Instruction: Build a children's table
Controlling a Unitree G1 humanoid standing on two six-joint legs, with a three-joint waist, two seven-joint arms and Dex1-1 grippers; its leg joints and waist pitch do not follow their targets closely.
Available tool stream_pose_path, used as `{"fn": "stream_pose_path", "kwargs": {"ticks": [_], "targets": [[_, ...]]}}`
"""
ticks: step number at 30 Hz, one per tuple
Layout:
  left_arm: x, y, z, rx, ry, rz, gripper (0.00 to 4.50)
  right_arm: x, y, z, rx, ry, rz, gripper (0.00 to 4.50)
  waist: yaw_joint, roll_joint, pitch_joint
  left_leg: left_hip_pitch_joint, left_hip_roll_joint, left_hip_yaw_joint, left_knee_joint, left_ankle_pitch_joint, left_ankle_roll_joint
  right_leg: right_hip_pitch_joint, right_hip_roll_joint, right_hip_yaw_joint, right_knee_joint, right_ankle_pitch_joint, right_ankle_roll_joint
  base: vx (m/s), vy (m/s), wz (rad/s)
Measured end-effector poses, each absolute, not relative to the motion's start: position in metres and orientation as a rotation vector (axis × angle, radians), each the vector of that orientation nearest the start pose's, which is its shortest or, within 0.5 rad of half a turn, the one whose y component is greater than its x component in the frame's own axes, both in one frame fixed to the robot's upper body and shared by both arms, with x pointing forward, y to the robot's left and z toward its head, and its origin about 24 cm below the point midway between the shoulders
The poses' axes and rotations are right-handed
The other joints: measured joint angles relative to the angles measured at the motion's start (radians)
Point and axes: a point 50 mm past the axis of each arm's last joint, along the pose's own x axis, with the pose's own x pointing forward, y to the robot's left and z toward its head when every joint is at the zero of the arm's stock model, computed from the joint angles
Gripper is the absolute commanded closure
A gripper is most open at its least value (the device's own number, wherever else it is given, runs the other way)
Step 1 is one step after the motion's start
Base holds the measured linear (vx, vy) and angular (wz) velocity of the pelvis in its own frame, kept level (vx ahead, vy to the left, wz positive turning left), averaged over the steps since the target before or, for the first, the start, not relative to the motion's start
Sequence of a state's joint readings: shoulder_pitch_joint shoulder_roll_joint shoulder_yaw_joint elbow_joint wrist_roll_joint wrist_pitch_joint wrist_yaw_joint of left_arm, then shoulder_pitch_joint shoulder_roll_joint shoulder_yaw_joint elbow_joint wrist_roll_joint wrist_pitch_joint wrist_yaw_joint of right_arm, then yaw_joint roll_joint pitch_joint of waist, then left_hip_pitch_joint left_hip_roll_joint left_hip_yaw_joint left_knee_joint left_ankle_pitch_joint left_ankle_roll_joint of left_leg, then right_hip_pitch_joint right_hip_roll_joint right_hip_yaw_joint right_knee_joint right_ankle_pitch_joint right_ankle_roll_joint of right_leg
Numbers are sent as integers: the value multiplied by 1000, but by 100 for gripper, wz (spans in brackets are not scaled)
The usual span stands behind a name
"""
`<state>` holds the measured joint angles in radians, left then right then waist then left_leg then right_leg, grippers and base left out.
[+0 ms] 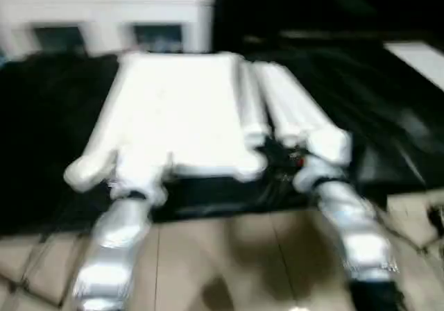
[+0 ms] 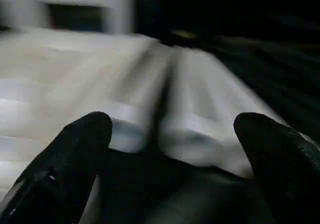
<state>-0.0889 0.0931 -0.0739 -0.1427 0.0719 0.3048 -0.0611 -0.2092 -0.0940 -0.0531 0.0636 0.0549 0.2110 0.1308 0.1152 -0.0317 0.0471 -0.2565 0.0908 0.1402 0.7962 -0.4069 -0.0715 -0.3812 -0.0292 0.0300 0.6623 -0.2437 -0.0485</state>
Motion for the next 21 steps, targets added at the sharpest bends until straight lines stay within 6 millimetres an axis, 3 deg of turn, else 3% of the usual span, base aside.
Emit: {"fn": "stream_pose_path", "kwargs": {"ticks": [1,2,3,4,5,6,7,8,10,11,12,13,14,15,16,17,18,19,20,21], "targets": [[269,142,68,175,76,-127,7,293,-159,64,-27,65,126,5,-3,1,-1,-38,-17,-25,12,13,-17,16,10,3,-15,3,-3,101,-47,-34],[269,143,70,180,66,-125,7,294,-158,67,-29,53,133,5,-9,10,-3,-89,-20,-49,-22,42,-26,30,16,-21,-20,-1,-5,101,-47,-34],[269,143,71,180,64,-122,7,295,-156,69,-29,45,139,5,-14,29,-5,-111,-4,-57,-80,69,-22,40,29,-50,-23,-8,-6,84,-36,-11],[269,144,71,181,63,-120,7,297,-155,72,-33,33,146,5,-15,48,-2,-128,18,-61,-124,119,5,53,45,-75,-21,-14,-6,106,19,-10],[267,148,67,186,80,-111,7,297,-151,71,-32,36,159,5,-21,72,4,-131,46,-70,-126,183,47,75,49,-112,-27,-25,6,106,19,-10],[266,151,64,188,92,-102,7,296,-144,71,-30,37,186,5,-35,73,4,-121,48,-74,-134,179,45,80,40,-129,-33,-32,8,170,61,-17],[267,155,64,196,95,-90,7,297,-138,72,-30,32,216,5,-48,67,4,-118,46,-73,-142,178,44,72,34,-122,-15,-50,-4,159,24,-2],[267,158,65,199,94,-77,7,297,-135,72,-37,29,236,5,-62,62,1,-113,41,-73,-145,178,51,65,17,-115,26,-59,-6,159,24,-2],[268,159,67,201,85,-75,7,296,-135,73,-59,29,272,5,-79,53,-2,-109,32,-71,-146,174,54,50,-15,-92,53,-58,3,48,1,3],[270,158,69,202,77,-79,7,295,-137,73,-75,29,285,5,-91,40,-5,-127,-8,-108,-147,178,67,68,-45,-91,7,-59,88,0,0,0],[270,152,70,191,73,-91,7,294,-140,70,-98,37,286,5,-86,40,-4,-136,-7,-110,-147,175,118,73,-48,-103,-10,-58,84,1,-50,33],[269,146,69,183,71,-113,7,294,-144,70,-120,42,287,5,-83,42,-4,-154,-1,-101,-122,164,173,83,-52,-127,-35,-53,81,32,-69,45],[268,144,70,185,69,-122,7,294,-144,70,-120,41,291,5,-78,41,-4,-171,11,-79,-107,162,177,98,-66,-163,-58,-48,80,32,-69,45],[268,145,70,189,69,-120,7,294,-142,70,-114,40,302,5,-76,48,-7,-175,21,-74,-123,162,177,116,-67,-194,-79,-47,78,85,-62,47],[268,146,71,191,64,-115,7,294,-138,71,-111,37,318,5,-72,61,-9,-169,37,-71,-157,165,173,136,-62,-225,-92,-49,76,122,-27,57],[268,151,71,197,64,-100,7,294,-132,70,-107,39,345,5,-65,65,-7,-162,47,-79,-158,195,136,164,-60,-254,-103,-58,78,122,-27,57],[268,155,71,204,67,-87,7,294,-128,71,-105,34,361,5,-69,64,-6,-148,40,-93,-160,192,119,170,-57,-257,-98,-67,78,220,-1,62],[267,160,70,209,74,-73,7,294,-117,73,-99,25,397,5,-77,56,-6,-145,17,-115,-161,189,106,151,-47,-218,-39,-87,57,218,-10,59],[266,167,68,221,87,-52,7,293,-108,75,-91,11,428,5,-87,55,-7,-143,-9,-142,-160,189,106,115,-25,-166,53,-103,46,218,-10,59],[266,167,69,223,83,-49,7,293,-108,75,-93,12,431,5,-83,54,-8,-140,-28,-162,-161,189,106,82,-8,-132,89,-110,51,127,-12,59]]}}
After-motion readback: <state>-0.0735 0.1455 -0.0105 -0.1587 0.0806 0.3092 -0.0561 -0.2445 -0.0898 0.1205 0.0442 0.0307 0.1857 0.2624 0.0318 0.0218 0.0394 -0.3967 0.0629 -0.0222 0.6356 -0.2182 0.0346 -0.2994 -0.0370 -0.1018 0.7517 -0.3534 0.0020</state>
